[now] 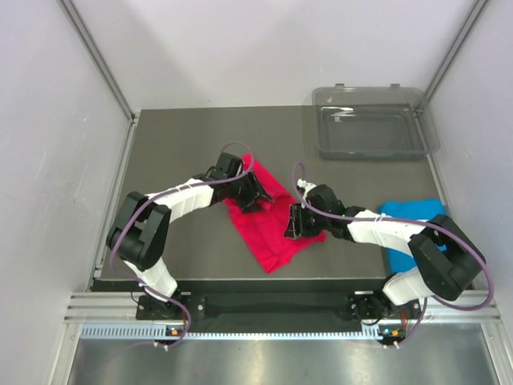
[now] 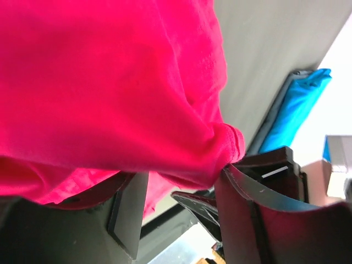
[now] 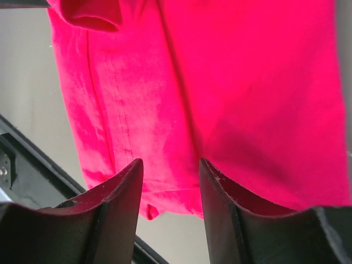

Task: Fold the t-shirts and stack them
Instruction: Flatten the tshirt out

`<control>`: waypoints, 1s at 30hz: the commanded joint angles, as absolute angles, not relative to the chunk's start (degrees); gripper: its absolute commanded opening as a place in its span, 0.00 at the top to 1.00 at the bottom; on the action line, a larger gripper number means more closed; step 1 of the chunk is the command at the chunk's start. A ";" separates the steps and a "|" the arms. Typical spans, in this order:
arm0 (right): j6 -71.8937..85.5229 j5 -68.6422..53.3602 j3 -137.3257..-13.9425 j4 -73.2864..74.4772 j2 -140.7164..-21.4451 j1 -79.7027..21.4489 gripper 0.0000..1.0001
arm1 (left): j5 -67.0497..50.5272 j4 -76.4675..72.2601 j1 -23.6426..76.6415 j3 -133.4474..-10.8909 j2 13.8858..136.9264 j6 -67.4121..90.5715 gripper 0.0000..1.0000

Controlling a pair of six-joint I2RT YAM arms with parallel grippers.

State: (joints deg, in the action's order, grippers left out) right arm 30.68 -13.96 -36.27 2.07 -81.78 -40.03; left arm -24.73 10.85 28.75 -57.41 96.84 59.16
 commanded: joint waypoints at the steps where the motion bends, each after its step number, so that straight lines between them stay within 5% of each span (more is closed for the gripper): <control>1: 28.57 -11.52 -37.18 4.13 -79.55 -40.78 0.54 | -23.82 12.21 28.65 -60.29 97.90 56.95 0.45; 3: 28.13 -11.51 -37.00 4.13 -79.89 -41.04 0.54 | -24.43 12.13 28.56 -60.90 98.78 57.04 0.47; 6: 28.74 -12.91 -36.39 1.94 -81.03 -40.96 0.56 | -25.57 11.78 28.48 -62.04 100.19 56.69 0.62; 11: 28.65 -14.06 -35.95 1.06 -82.70 -41.22 0.63 | -25.84 13.09 27.86 -63.37 100.55 55.29 1.00; 20: 27.07 -13.01 -36.65 2.46 -85.08 -41.31 0.64 | -23.99 19.86 25.66 -67.67 95.10 50.45 1.00; 23: 26.98 -13.97 -36.65 1.93 -85.52 -41.31 0.85 | -24.26 21.97 25.05 -68.64 92.82 49.40 1.00; 24: 26.98 -13.71 -37.00 3.33 -85.43 -41.31 1.00 | -24.34 22.49 24.61 -69.34 92.29 48.79 1.00; 30: 25.67 -3.63 -42.88 17.36 -74.11 -41.22 1.00 | -25.83 29.17 18.74 -74.44 84.22 43.43 1.00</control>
